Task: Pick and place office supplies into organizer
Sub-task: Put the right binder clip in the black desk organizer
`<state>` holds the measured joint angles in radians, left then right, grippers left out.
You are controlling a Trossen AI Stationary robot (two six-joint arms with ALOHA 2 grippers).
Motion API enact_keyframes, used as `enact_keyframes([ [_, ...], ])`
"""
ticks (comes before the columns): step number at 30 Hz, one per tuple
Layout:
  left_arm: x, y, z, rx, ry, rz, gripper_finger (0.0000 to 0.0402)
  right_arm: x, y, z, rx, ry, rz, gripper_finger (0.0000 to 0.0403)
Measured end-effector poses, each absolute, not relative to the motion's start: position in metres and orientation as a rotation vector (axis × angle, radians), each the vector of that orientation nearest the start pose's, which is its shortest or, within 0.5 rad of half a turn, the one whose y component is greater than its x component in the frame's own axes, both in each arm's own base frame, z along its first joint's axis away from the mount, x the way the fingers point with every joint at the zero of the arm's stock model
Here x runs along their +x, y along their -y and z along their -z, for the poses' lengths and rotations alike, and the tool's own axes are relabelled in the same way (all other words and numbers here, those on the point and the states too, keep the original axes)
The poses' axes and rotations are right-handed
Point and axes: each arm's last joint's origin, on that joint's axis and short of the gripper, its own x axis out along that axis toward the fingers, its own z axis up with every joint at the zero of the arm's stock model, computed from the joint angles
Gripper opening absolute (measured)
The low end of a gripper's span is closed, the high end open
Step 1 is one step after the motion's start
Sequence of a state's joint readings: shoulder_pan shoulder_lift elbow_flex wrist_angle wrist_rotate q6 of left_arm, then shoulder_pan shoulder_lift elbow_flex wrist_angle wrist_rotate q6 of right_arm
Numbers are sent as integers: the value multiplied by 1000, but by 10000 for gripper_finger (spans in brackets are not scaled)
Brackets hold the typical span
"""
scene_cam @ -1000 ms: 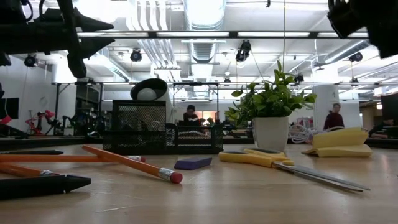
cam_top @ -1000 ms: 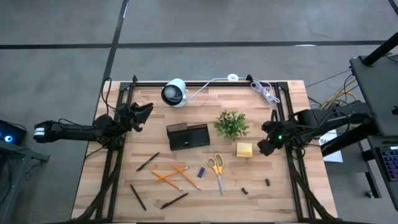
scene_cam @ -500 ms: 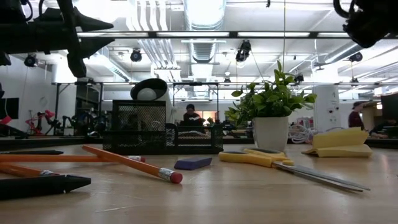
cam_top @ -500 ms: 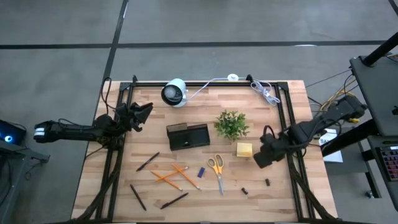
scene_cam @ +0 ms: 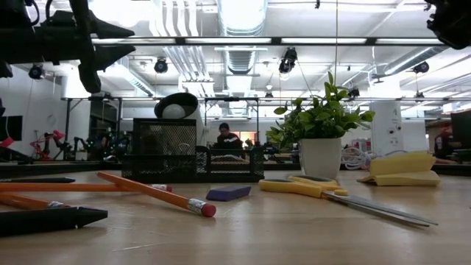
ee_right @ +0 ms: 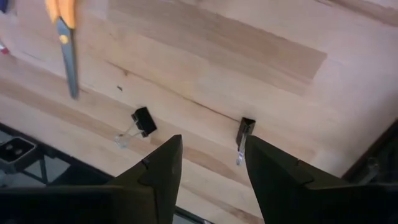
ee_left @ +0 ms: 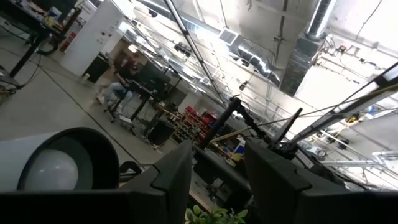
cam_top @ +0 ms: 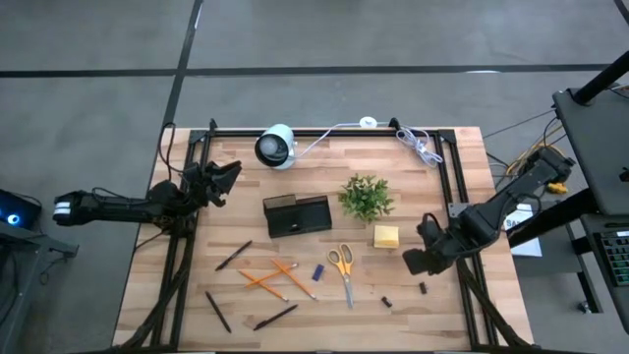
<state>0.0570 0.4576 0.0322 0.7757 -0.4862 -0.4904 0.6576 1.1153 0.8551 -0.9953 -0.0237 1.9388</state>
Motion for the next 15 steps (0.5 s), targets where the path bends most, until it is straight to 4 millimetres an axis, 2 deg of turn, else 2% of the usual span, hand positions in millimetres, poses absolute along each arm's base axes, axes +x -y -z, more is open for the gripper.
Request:
enact_keyframes([
  [9, 118, -21, -205, -549, 468, -456, 133, 144, -124, -238, 1215, -1289, 747, 193],
  [15, 118, -21, -205, -551, 472, -465, 133, 143, -137, -225, 1202, -1409, 820, 211],
])
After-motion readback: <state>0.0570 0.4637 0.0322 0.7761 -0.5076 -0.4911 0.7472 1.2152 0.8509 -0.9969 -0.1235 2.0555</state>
